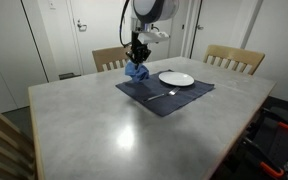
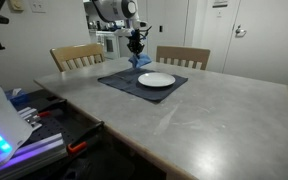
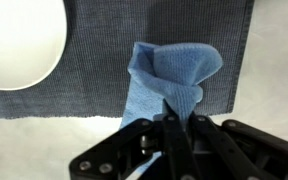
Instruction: Take the blue towel and clean the plate
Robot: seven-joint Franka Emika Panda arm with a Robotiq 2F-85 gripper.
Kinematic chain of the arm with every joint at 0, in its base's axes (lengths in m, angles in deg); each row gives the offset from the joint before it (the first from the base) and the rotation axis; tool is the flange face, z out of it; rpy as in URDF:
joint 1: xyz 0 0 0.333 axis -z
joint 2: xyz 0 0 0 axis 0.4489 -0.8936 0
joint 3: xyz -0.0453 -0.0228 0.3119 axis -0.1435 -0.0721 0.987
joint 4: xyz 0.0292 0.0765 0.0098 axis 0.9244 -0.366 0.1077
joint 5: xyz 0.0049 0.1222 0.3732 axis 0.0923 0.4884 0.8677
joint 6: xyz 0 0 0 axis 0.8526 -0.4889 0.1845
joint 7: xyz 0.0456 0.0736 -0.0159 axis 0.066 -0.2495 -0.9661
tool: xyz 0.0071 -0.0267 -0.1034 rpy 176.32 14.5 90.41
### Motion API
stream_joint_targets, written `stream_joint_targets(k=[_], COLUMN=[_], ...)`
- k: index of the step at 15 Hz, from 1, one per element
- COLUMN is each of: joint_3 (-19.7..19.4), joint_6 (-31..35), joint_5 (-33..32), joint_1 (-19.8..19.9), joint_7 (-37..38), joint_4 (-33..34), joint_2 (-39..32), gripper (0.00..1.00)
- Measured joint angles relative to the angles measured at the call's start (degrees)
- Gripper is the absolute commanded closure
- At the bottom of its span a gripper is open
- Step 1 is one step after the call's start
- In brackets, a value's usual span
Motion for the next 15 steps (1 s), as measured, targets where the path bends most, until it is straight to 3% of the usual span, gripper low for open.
stream_joint_targets(k=[9,15], joint_3=[-6.6,-13.6], joint_6=[-2.4,-7.3], joint_5=[-3.3,-13.7], joint_1=[0.3,-2.5], joint_7=[5.0,22.4], joint_4=[-1.6,-8.3], joint_2=[2.5,6.1], gripper=[0.98,0.98])
